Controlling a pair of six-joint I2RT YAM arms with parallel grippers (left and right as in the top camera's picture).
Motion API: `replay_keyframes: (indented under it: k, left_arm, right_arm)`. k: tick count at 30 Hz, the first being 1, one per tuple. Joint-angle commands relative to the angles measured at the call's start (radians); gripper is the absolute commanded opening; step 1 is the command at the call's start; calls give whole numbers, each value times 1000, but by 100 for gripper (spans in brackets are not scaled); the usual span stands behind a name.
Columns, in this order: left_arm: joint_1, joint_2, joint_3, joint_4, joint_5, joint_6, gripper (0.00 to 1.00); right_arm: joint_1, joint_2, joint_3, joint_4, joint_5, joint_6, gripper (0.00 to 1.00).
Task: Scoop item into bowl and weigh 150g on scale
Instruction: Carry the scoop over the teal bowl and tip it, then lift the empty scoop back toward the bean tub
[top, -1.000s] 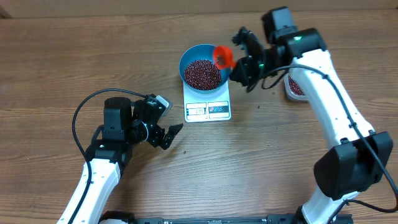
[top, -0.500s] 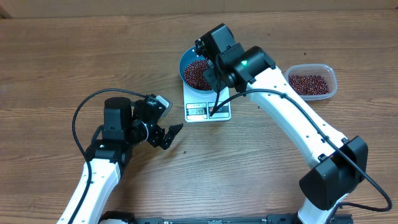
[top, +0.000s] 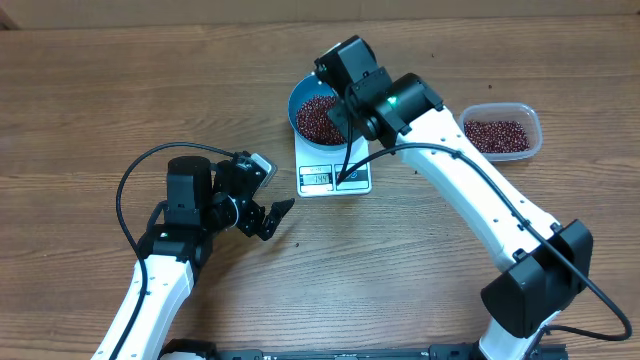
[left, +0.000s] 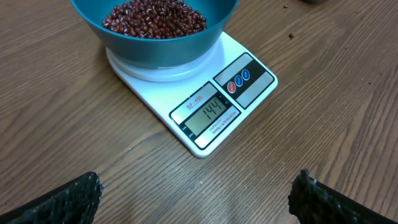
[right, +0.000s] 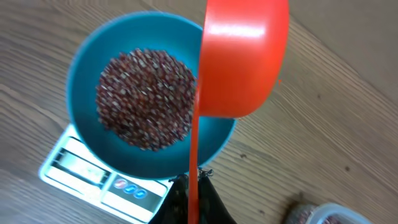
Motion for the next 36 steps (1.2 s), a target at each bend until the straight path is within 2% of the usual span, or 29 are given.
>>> replay_keyframes:
  k: [1,4,8,15,20,26,36]
  left_arm:
    - [-7,3,3,3,8,-10,100]
    - [-7,3,3,3,8,-10,100]
    - [-7,3,3,3,8,-10,100]
    - [-7,3,3,3,8,-10,100]
    - [-7,3,3,3,8,-10,100]
    - [-7,3,3,3,8,-10,100]
    - [-7,3,3,3,8,-10,100]
  right_arm:
    - [-67,-33,94,-31,-152,24,4]
    - [-171,-58,159,-109,-305,25,4]
    - [-310,-85,207,-218,-407,24,4]
    - [-559,-98,206,-363,-407,24,4]
    - [-695,-97,169,-379,-406,20,4]
    - [-753,-95,80,-351,-395,13,4]
    - [-756,-91,-142,-245,-395,13,4]
